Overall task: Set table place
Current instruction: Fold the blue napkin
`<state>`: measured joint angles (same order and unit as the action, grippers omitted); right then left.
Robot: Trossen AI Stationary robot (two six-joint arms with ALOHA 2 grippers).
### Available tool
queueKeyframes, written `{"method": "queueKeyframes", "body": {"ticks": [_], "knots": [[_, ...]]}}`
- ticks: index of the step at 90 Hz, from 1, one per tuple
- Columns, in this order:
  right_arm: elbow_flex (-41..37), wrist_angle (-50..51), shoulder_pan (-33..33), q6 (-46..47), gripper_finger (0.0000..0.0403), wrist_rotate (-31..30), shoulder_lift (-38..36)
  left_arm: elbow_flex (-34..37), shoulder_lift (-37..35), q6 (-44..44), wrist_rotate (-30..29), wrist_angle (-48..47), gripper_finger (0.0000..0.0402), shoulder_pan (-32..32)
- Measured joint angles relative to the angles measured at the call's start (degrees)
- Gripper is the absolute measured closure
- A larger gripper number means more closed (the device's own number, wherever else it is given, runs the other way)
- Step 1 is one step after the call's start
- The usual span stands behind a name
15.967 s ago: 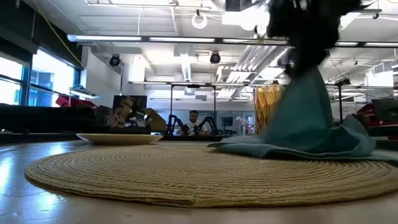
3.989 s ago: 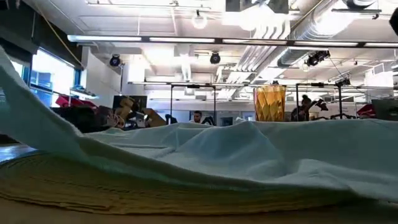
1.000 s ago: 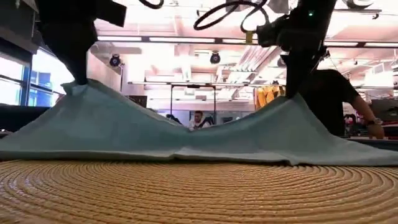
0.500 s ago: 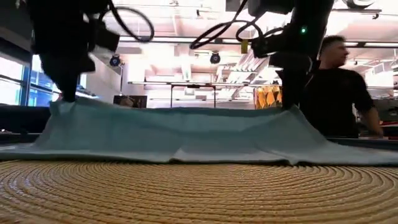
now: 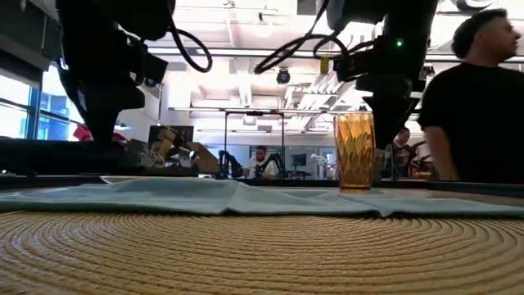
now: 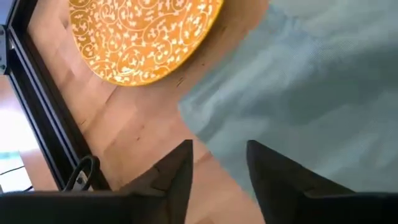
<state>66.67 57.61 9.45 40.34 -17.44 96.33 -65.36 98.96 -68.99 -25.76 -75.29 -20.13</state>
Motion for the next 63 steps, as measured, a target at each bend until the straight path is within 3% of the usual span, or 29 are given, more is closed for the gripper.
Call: {"method": "queueKeyframes", "body": {"ticks": [17,29,49,63], "knots": [[0.00,-1.29,-1.46,-2.43,0.0244,4.53,0.00,-0.04,-4.69,0.86,0.27,-0.04,0.0250,-0.09],[-0.33,-5.21,0.04,-3.64,0.0252,11.21,-0.04,-0.09,-9.79,1.72,5.83,1.57,0.0253,-2.46],[-6.34,-19.39,9.64,-1.14,0.0254,21.70,-0.37,-0.09,-13.80,-5.72,14.47,10.47,0.0254,-10.65],[-8.02,-24.84,18.36,3.74,0.0254,21.08,-0.37,-0.11,-12.10,-5.70,14.80,14.48,0.0255,-18.72]]}}
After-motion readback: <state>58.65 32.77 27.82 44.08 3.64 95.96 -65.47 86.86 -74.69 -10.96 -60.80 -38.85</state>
